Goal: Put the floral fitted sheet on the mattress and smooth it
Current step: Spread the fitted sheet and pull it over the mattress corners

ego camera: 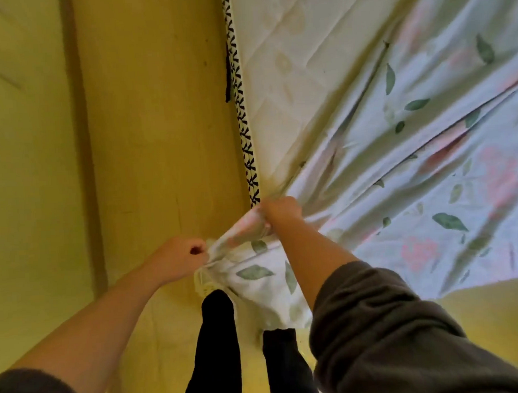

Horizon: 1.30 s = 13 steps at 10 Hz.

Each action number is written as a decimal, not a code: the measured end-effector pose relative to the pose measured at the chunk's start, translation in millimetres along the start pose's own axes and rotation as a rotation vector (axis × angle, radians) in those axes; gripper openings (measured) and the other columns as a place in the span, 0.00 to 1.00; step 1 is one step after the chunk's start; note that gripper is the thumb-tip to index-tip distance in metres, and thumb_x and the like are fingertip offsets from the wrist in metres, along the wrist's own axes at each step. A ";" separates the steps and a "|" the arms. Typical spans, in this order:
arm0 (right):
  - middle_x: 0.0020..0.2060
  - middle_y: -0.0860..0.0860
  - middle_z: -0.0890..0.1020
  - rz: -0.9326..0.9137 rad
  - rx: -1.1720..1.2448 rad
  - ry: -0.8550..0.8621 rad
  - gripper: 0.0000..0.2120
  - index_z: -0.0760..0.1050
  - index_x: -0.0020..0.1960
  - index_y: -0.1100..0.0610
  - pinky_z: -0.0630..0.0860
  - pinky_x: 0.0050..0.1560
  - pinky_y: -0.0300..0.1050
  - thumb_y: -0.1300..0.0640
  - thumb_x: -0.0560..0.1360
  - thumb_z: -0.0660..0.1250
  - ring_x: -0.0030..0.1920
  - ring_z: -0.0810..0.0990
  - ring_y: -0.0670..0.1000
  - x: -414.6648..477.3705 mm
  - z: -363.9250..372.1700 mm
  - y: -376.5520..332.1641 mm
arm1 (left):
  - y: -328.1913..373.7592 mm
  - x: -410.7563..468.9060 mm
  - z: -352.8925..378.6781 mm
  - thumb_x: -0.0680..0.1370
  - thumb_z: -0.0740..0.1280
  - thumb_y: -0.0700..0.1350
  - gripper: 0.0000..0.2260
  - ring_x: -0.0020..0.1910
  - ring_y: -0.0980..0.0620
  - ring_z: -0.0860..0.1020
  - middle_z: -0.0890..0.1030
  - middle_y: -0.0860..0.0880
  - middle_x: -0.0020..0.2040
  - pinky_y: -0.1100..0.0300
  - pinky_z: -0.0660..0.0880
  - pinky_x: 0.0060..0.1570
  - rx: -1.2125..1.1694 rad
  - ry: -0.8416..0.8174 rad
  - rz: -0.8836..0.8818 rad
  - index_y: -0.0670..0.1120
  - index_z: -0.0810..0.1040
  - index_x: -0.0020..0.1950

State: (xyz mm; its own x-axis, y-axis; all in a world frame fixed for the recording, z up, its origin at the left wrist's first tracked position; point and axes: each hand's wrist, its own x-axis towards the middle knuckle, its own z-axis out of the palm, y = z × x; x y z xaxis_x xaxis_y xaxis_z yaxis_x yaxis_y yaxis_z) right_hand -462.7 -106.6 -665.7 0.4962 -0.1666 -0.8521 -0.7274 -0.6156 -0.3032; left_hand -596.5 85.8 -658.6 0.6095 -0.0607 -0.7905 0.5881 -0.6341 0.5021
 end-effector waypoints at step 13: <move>0.29 0.47 0.66 -0.068 0.705 0.471 0.11 0.63 0.34 0.56 0.65 0.31 0.31 0.63 0.72 0.62 0.30 0.62 0.45 -87.3 -36.6 14.4 | 262.4 102.7 -54.8 0.75 0.66 0.41 0.29 0.52 0.46 0.76 0.69 0.49 0.67 0.55 0.72 0.46 1.282 -0.340 1.071 0.52 0.59 0.74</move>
State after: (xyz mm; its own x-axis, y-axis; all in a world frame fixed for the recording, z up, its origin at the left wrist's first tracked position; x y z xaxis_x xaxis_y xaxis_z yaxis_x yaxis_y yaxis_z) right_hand -499.1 -129.1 -580.0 0.5818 -0.5456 -0.6032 -0.7364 -0.0385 -0.6754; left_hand -350.4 -44.7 -588.9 0.1858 -0.8829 -0.4312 -0.8561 -0.3608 0.3700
